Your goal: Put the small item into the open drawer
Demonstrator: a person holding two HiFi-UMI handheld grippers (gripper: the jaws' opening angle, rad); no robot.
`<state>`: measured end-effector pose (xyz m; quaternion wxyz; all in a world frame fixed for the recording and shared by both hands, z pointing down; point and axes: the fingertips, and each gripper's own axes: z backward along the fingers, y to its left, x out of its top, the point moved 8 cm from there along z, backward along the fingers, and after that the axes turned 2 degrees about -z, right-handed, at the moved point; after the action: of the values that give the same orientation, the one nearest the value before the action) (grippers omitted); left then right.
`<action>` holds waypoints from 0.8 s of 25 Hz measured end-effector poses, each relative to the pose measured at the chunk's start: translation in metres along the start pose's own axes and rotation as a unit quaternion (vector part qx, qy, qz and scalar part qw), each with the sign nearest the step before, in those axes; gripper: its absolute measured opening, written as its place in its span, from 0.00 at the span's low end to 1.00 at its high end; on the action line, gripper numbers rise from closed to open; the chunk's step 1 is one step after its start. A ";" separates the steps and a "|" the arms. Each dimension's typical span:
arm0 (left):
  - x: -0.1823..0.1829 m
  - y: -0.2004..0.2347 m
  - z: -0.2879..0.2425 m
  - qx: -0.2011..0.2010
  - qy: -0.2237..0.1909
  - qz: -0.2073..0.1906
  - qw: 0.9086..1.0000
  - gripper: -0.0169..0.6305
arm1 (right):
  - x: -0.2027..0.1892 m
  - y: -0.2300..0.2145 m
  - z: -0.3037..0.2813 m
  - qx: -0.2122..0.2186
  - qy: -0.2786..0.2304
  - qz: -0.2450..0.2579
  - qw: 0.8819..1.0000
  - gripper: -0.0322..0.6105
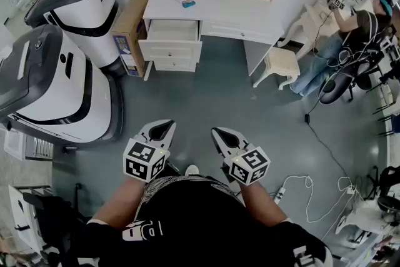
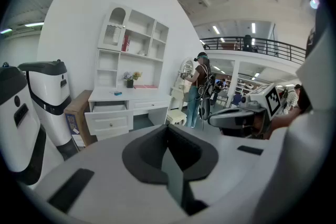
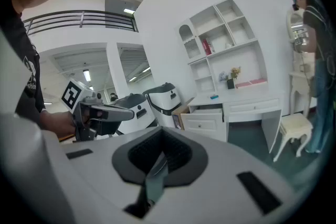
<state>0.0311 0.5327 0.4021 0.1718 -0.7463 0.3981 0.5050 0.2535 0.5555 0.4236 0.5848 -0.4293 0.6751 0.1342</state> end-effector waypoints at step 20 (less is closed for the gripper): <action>-0.001 -0.003 -0.005 -0.001 0.013 0.005 1.000 0.05 | 0.003 0.004 -0.004 0.003 -0.012 0.017 1.000 0.06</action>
<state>0.0364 0.5323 0.4046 0.1633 -0.7510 0.4041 0.4961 0.2483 0.5540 0.4206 0.5919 -0.4138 0.6758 0.1473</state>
